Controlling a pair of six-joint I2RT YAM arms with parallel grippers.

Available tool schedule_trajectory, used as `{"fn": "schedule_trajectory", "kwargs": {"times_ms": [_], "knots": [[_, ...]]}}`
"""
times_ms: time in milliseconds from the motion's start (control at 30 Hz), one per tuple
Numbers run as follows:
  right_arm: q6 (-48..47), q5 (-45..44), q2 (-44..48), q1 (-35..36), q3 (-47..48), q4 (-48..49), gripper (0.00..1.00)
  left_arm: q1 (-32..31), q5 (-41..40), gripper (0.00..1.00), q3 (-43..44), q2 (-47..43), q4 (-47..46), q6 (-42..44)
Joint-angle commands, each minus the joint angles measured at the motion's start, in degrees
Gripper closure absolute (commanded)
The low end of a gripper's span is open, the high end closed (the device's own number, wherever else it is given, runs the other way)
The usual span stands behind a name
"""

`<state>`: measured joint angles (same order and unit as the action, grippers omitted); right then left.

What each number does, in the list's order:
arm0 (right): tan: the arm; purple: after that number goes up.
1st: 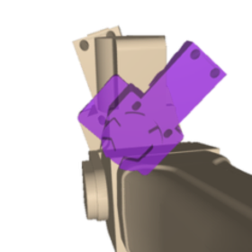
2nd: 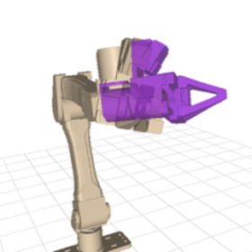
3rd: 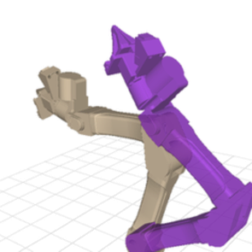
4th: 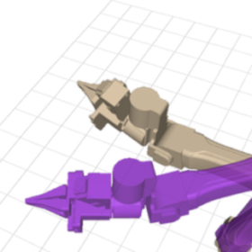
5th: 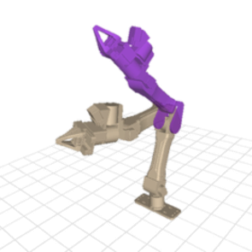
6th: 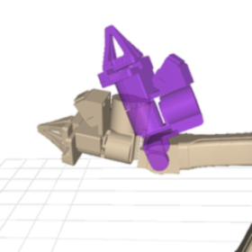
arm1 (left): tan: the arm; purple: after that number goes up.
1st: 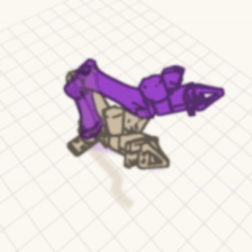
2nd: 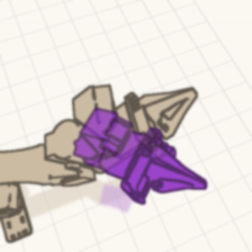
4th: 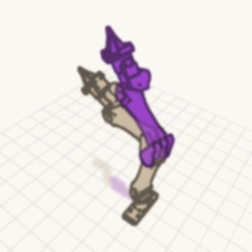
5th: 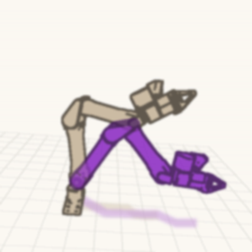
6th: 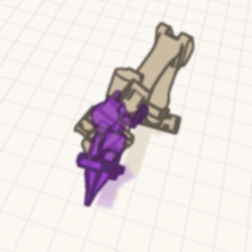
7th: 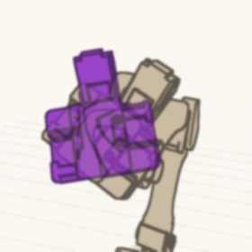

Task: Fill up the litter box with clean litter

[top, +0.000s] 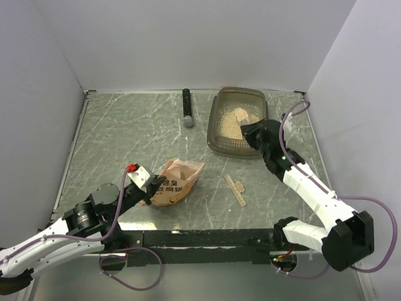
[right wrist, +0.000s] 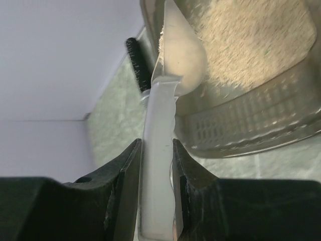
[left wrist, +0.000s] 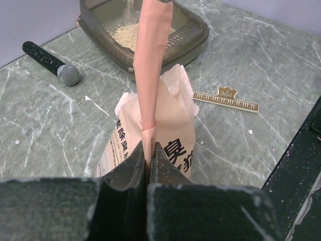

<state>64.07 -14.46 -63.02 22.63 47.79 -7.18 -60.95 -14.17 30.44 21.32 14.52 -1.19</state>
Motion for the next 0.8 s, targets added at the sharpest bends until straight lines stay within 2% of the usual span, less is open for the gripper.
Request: {"fn": "schedule_trajectory", "kwargs": {"times_ms": [0, 400, 500, 767], "knots": [[-12.38, -5.05, -3.94, -1.36, 10.91, -13.88, 1.00, -0.05, 0.55, 0.99, 0.59, -1.63, -4.06, -1.18], [-36.27, -1.81, -20.89, -1.98, 29.81, -26.74, 1.00, 0.04, 1.08, 0.99, 0.85, -1.28, -3.89, -1.36], [-41.81, -0.14, -23.71, -1.46, 34.11, -30.43, 1.00, 0.04, 1.08, 0.99, 0.94, -0.76, -3.63, -1.27], [-49.39, -3.64, -26.45, 1.36, 44.14, -40.62, 1.00, 0.04, 1.96, 0.99, 0.94, 0.65, -3.80, -1.36]]}}
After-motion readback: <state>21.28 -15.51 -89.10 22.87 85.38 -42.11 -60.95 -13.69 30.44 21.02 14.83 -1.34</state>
